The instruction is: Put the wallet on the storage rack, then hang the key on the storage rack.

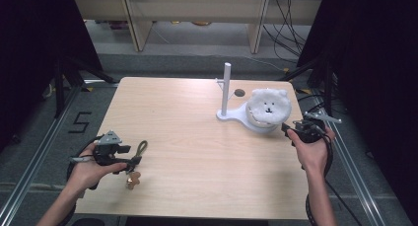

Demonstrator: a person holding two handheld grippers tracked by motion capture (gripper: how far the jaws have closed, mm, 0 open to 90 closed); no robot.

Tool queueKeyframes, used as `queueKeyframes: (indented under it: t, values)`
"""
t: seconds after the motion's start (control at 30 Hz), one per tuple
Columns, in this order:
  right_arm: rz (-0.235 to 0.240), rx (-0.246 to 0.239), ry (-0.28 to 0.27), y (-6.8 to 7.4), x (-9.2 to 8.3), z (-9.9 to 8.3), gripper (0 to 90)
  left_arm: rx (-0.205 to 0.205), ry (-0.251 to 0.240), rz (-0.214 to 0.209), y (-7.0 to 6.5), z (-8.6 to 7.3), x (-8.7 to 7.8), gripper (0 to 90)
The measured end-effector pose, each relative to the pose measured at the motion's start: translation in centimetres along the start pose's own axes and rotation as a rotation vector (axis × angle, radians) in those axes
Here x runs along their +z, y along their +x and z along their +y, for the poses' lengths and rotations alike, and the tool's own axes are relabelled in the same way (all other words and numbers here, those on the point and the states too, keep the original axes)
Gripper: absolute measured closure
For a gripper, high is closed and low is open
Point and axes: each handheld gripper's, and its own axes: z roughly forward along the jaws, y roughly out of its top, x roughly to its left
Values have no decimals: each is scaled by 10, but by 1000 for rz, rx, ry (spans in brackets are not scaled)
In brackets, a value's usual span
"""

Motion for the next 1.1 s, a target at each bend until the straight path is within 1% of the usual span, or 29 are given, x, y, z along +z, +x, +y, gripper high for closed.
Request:
queueKeyframes:
  t: [0.03, 0.07, 0.1, 0.13, 0.17, 0.2, 0.23, 0.27, 0.33, 0.4, 0.43, 0.5, 0.53, 0.57, 0.6, 0.63, 0.67, 0.7, 0.73, 0.77, 0.8, 0.83, 0.87, 0.9, 0.93, 0.97, 1.03, 1.07, 1.1]
  values:
    - [5, -30, -2, -3, -1, -2, 437, 2, 1, 1, 0, 0, 0, 352]
    - [8, -27, -3, -3, -2, -4, 441, 3, 2, 4, 0, 0, -1, 352]
    - [1, 12, 14, 1, -3, -6, 445, 5, 14, -2, 1, 1, -2, 352]
    - [-1, -28, 10, -2, -2, -8, 447, 6, 12, 0, 1, 1, -2, 352]
    - [-3, 15, 33, 3, -3, -11, 447, -13, -16, 6, -1, 1, -1, 352]
    - [0, -20, 31, 1, -2, -14, 449, 7, 9, 1, 1, 2, -3, 352]
    - [9, -17, 32, 2, -2, -16, 451, 3, 2, 3, 0, 2, -4, 352]
    - [-7, -18, 32, 3, -2, -19, 453, 7, 0, 4, 0, 2, -4, 353]
    - [-1, -11, 35, 4, -1, -24, 459, 8, 7, 3, 0, 2, -5, 353]
    - [-2, 0, 49, 5, -1, -30, 463, -7, -5, 10, -1, 2, -4, 353]
    - [11, 3, 58, 5, -1, -33, 464, -2, -2, 8, 0, 3, -4, 354]
    - [2, 10, 67, 7, 1, -39, 464, 6, 8, 13, 0, 4, -3, 358]
    - [2, 0, 57, 7, 3, -43, 464, -11, 2, 21, -1, 5, -2, 359]
    - [14, 15, 68, 8, 3, -45, 463, 15, 39, 21, 0, 7, -3, 360]
    - [5, 10, 66, 8, 4, -49, 462, 12, 46, 28, -1, 8, -3, 361]
    - [9, 73, 91, 12, 1, -50, 462, 15, 39, 26, -2, 9, -2, 362]
    - [21, 73, 76, 12, 3, -52, 462, 11, 45, 25, -3, 10, -3, 364]
    - [30, 32, 68, 8, 4, -53, 462, 16, 63, 20, -4, 11, -4, 366]
    - [15, 85, 88, 12, 1, -54, 461, 15, 74, 16, -4, 13, -4, 368]
    - [23, 37, 66, 8, 4, -56, 460, 13, 78, 11, -4, 14, -4, 372]
    - [9, 23, 71, 9, 4, -56, 460, 6, 84, 12, -4, 14, -4, 376]
    - [19, 22, 69, 8, 3, -57, 459, -1, 93, 16, -3, 14, -3, 378]
    - [17, 37, 69, 9, 2, -56, 460, 0, 105, 28, -3, 15, -2, 383]
    - [11, 86, 80, 13, -1, -56, 459, -5, 116, 37, -2, 14, -1, 390]
    - [6, 83, 92, 14, -2, -56, 459, -13, 127, 42, -1, 14, -1, 395]
    - [21, 82, 85, 14, -2, -55, 459, -21, 145, 44, 0, 14, 0, 402]
    - [12, 84, 68, 16, -1, -54, 458, -63, 171, 67, 1, 13, 2, 417]
    - [24, 83, 68, 17, -2, -54, 457, -51, 190, 80, 3, 13, 3, 427]
    - [30, 72, 69, 17, -2, -53, 456, -57, 221, 81, 4, 13, 4, 439]
